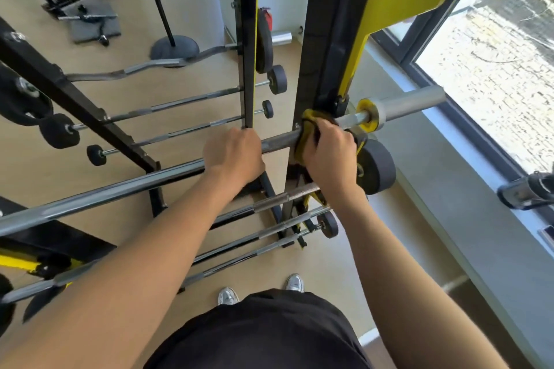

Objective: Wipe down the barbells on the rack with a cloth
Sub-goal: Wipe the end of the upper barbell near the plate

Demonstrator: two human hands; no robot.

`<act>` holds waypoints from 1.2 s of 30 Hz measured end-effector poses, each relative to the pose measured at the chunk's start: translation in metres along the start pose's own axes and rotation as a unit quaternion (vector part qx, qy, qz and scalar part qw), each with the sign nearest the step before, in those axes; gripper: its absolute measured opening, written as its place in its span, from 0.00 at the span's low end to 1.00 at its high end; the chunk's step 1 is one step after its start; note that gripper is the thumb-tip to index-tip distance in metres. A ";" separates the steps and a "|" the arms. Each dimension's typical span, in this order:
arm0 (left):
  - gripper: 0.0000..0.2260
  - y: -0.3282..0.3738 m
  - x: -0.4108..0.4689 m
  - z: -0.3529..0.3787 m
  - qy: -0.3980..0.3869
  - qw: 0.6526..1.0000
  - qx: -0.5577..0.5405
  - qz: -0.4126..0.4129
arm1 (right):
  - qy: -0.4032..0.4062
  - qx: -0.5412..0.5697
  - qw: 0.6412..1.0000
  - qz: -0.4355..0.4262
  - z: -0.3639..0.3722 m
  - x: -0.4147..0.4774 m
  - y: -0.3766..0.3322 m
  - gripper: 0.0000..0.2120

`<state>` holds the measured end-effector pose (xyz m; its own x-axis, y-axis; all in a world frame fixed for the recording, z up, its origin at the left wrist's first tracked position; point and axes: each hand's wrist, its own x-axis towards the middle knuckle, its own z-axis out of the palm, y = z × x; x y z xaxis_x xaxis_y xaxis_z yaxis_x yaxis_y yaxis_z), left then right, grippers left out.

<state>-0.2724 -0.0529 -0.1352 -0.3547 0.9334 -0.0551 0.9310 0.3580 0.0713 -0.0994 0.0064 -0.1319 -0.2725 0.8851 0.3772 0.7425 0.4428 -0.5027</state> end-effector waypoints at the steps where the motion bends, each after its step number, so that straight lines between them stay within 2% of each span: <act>1: 0.07 -0.001 0.003 -0.002 -0.025 1.000 0.000 -0.005 | 0.030 -0.006 0.999 0.043 0.002 -0.001 0.001 0.09; 2: 0.09 -0.001 0.007 -0.005 -0.057 0.998 -0.011 -0.008 | 0.037 0.006 0.999 0.039 0.007 -0.006 -0.004 0.08; 3: 0.10 -0.001 0.011 -0.006 -0.092 0.996 -0.018 -0.009 | 0.020 0.024 1.000 -0.003 0.014 -0.014 -0.013 0.08; 5: 0.11 -0.001 0.017 -0.006 -0.125 0.992 -0.018 -0.002 | -0.081 0.072 0.987 -0.114 0.024 -0.033 -0.031 0.12; 6: 0.10 -0.001 0.016 -0.007 -0.131 0.991 -0.014 0.003 | -0.105 0.088 0.981 -0.139 0.022 -0.034 -0.033 0.13; 8: 0.07 -0.002 0.013 -0.011 -0.136 0.991 0.007 0.015 | -0.063 0.086 0.988 -0.109 0.012 -0.018 -0.020 0.12; 10: 0.06 -0.004 0.009 -0.016 -0.139 0.990 0.012 0.023 | 0.020 0.036 0.999 -0.016 0.002 -0.004 0.004 0.12; 12: 0.07 -0.002 0.003 -0.020 -0.120 0.993 0.007 0.008 | 0.054 0.017 0.998 0.035 0.007 -0.010 0.011 0.14; 13: 0.09 0.001 -0.002 -0.019 -0.095 0.995 0.010 0.002 | 0.046 0.041 0.998 0.010 0.015 -0.019 0.004 0.15; 16: 0.15 0.014 -0.027 -0.009 0.025 0.998 0.050 -0.011 | -0.066 0.142 0.980 -0.124 0.033 -0.046 -0.016 0.19; 18: 0.18 0.018 -0.040 -0.006 0.051 0.997 0.059 -0.025 | -0.064 0.134 0.976 -0.157 0.029 -0.036 -0.006 0.19; 19: 0.17 0.018 -0.041 -0.005 0.047 0.997 0.058 -0.026 | -0.032 0.130 0.982 -0.134 0.025 -0.030 0.000 0.18; 21: 0.12 0.014 -0.028 -0.001 0.033 0.998 0.042 -0.031 | 0.050 0.139 0.989 -0.010 0.020 -0.029 0.000 0.17; 23: 0.16 0.009 -0.006 0.013 -0.006 0.998 0.018 -0.054 | 0.085 0.142 0.983 0.077 0.026 -0.038 -0.021 0.19; 24: 0.18 0.009 0.000 0.013 -0.022 0.998 0.031 -0.049 | 0.069 0.150 0.984 0.067 0.032 -0.043 -0.030 0.20; 27: 0.12 0.005 0.008 0.008 -0.048 0.998 0.044 -0.026 | -0.041 0.181 0.979 -0.082 0.041 -0.056 -0.031 0.20; 28: 0.12 0.006 0.004 -0.003 -0.069 0.997 0.031 -0.014 | -0.054 0.178 0.977 -0.106 0.036 -0.051 -0.024 0.20; 29: 0.13 0.004 0.005 -0.008 -0.080 0.997 0.022 -0.006 | -0.043 0.176 0.978 -0.098 0.032 -0.045 -0.013 0.19; 30: 0.13 0.002 0.005 -0.013 -0.099 0.995 0.021 -0.004 | -0.008 0.179 0.982 -0.055 0.026 -0.039 -0.006 0.18; 33: 0.12 -0.001 0.004 -0.014 -0.113 0.993 0.021 -0.009 | 0.112 0.177 0.967 0.143 0.016 -0.030 0.004 0.17; 34: 0.12 0.001 0.000 -0.016 -0.104 0.994 0.016 -0.012 | 0.123 0.167 0.967 0.150 0.019 -0.031 -0.003 0.18; 36: 0.15 0.004 -0.006 -0.012 -0.078 0.997 0.026 -0.008 | 0.065 0.161 0.983 0.061 0.031 -0.043 -0.022 0.19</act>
<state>-0.2675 -0.0565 -0.1230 -0.3555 0.9108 -0.2100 0.9301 0.3669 0.0170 -0.1233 -0.0367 -0.1609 -0.0973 0.9184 0.3834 0.5266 0.3744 -0.7632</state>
